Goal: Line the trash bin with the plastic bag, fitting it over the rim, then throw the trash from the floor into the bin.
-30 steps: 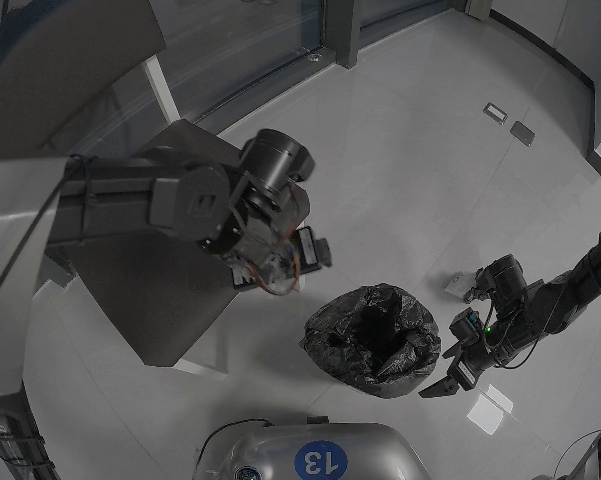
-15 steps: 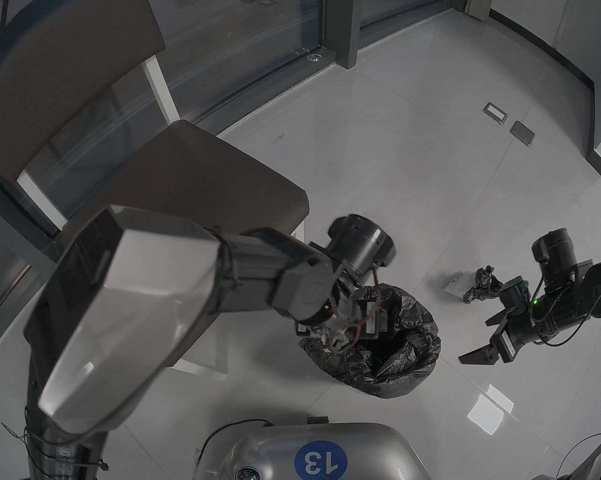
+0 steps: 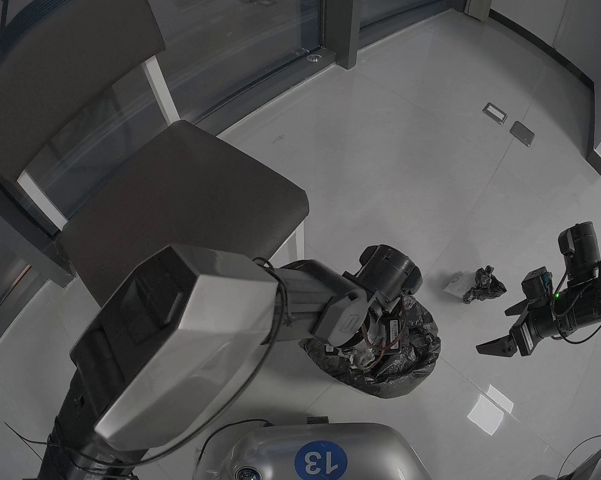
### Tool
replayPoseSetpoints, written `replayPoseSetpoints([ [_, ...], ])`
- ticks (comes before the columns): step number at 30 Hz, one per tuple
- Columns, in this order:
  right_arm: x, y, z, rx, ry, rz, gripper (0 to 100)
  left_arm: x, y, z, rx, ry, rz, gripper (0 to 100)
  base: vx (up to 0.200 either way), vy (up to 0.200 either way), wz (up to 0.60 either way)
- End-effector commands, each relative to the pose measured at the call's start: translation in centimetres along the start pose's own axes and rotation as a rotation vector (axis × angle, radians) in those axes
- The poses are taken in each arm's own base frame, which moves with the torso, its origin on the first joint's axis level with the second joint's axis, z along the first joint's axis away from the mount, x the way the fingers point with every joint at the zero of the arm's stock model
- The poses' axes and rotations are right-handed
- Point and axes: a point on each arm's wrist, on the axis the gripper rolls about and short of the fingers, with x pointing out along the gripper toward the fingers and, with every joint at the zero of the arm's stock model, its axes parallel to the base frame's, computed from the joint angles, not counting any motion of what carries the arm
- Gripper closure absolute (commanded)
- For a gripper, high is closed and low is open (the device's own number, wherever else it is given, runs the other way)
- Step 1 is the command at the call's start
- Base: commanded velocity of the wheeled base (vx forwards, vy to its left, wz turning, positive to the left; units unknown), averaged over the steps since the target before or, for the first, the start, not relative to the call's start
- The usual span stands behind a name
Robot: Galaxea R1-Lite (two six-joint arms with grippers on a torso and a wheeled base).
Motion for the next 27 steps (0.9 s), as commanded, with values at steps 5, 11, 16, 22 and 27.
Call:
replayPoseSetpoints([
  [5, -0.2, 0.4, -0.2, 0.060, -0.001, 0.008, 0, -5.7, -2.2, 0.6, -0.065, -0.067, -0.075, 0, 0.000, 0.000, 0.00],
  [11, 0.4, 0.9, 0.0, 0.140, 0.006, 0.038, 0, -9.5, -2.1, 0.2, -0.019, -0.040, -0.050, 0, -0.033, 0.000, 0.00],
  [16, 1.6, 1.2, 0.8, 0.148, 0.006, 0.058, 0, -10.1, -2.3, -0.5, 0.003, -0.042, -0.021, 0, -0.200, 0.000, 0.00],
  [22, 3.1, 1.8, 2.0, 0.103, -0.014, 0.083, 0, -10.7, -2.3, -0.5, -0.002, -0.055, -0.025, 0, -0.200, 0.000, 0.00],
  [27, 5.1, 2.2, 3.9, 0.062, -0.022, 0.111, 0, -11.1, -1.7, 0.3, -0.028, -0.093, -0.012, 0, -0.120, 0.000, 0.00],
])
